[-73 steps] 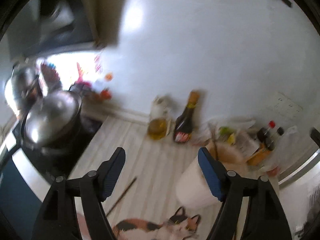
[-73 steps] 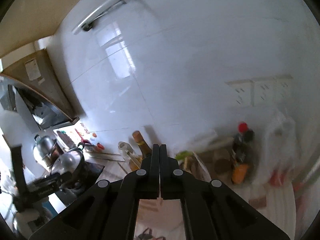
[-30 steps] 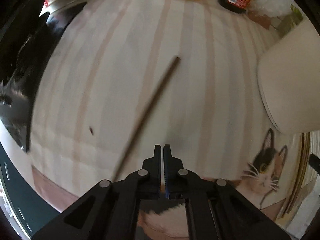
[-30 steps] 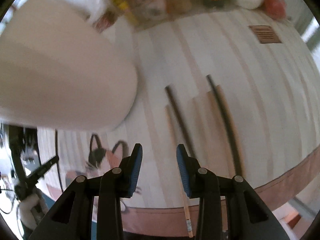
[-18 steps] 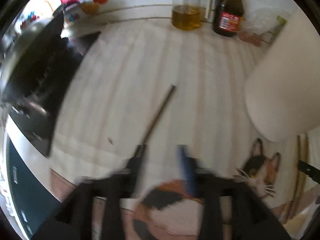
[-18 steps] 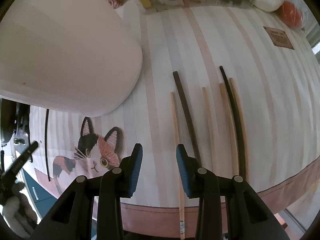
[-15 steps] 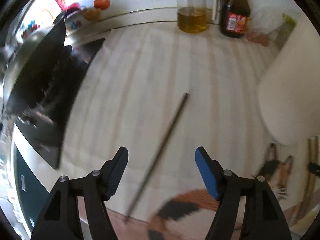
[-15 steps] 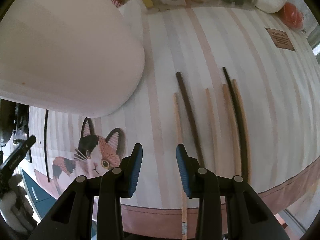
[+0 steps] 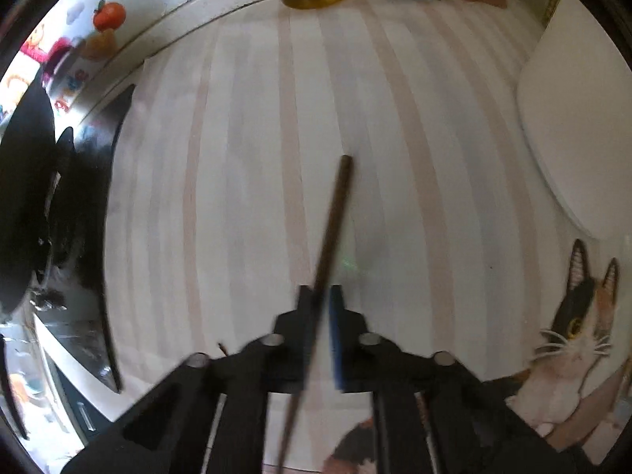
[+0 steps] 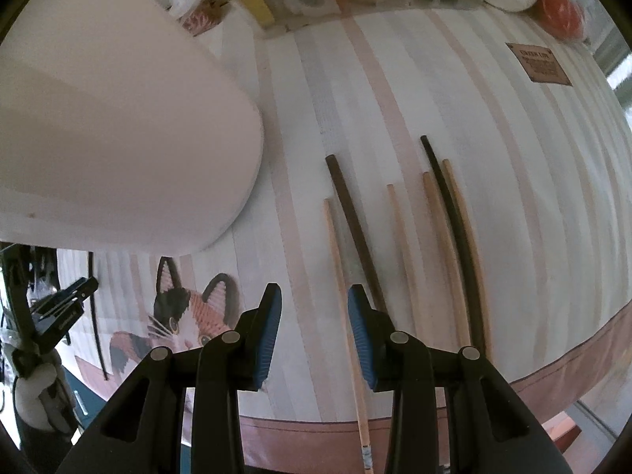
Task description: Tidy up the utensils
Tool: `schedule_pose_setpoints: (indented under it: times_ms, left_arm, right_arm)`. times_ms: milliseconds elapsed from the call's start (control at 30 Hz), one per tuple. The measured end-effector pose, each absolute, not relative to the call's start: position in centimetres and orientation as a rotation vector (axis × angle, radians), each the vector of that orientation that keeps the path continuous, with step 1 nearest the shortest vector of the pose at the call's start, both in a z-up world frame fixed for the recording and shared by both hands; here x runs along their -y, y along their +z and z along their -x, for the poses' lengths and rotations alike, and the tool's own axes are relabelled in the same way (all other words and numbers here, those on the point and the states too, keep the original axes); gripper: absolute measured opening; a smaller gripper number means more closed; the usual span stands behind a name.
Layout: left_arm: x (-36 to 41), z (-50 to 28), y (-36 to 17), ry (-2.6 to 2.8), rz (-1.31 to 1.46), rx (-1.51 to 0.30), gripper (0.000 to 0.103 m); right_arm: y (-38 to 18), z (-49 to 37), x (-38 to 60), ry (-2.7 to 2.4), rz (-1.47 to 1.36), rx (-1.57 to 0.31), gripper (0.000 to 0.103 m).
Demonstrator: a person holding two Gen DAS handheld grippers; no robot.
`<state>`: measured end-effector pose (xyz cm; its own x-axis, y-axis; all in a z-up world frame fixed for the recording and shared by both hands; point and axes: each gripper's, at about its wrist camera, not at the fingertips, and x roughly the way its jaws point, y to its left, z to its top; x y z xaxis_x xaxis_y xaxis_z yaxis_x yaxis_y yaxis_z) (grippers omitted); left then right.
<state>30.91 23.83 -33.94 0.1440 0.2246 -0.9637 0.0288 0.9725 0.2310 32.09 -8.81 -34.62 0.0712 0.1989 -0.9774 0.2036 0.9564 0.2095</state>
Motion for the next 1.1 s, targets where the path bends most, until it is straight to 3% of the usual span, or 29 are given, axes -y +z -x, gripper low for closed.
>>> schedule_pose_setpoints:
  times_ms: [400, 500, 600, 633, 667, 733, 967, 1100]
  left_arm:
    - [-25.1, -26.9, -32.6, 0.184, 0.291, -1.445, 0.000]
    - [-24.2, -25.1, -30.5, 0.197, 0.284, -1.384, 0.000]
    - [-24.4, -24.6, -28.8, 0.238, 0.204, -1.329, 0.006]
    - [-24.9, -24.8, -28.6, 0.262, 0.164, -1.327, 0.012]
    - [-25.4, -24.9, -28.8, 0.277, 0.147, -1.329, 0.031]
    - [-26.4, -25.1, -29.5, 0.312, 0.128, -1.331, 0.054]
    - [-28.0, -27.1, -34.2, 0.279, 0.127, -1.434, 0.055]
    - [-26.9, -26.0, -34.2, 0.180, 0.269, -1.457, 0.054]
  right_arm:
    - [-32.7, -30.9, 12.4, 0.038, -0.392, -1.489, 0.037]
    - [-32.3, -30.4, 13.4, 0.051, -0.405, -1.482, 0.037]
    - [-32.1, -30.3, 14.1, 0.065, -0.423, -1.479, 0.037]
    - [-32.1, -30.3, 14.2, 0.067, -0.427, -1.473, 0.037]
    - [-32.4, -30.0, 13.6, 0.071, -0.432, -1.472, 0.037]
    - [-32.7, -29.9, 13.0, 0.076, -0.443, -1.471, 0.037]
    - [-32.7, -30.0, 11.3, 0.105, -0.429, -1.468, 0.037]
    - [-32.7, -29.9, 11.3, 0.112, -0.418, -1.468, 0.037]
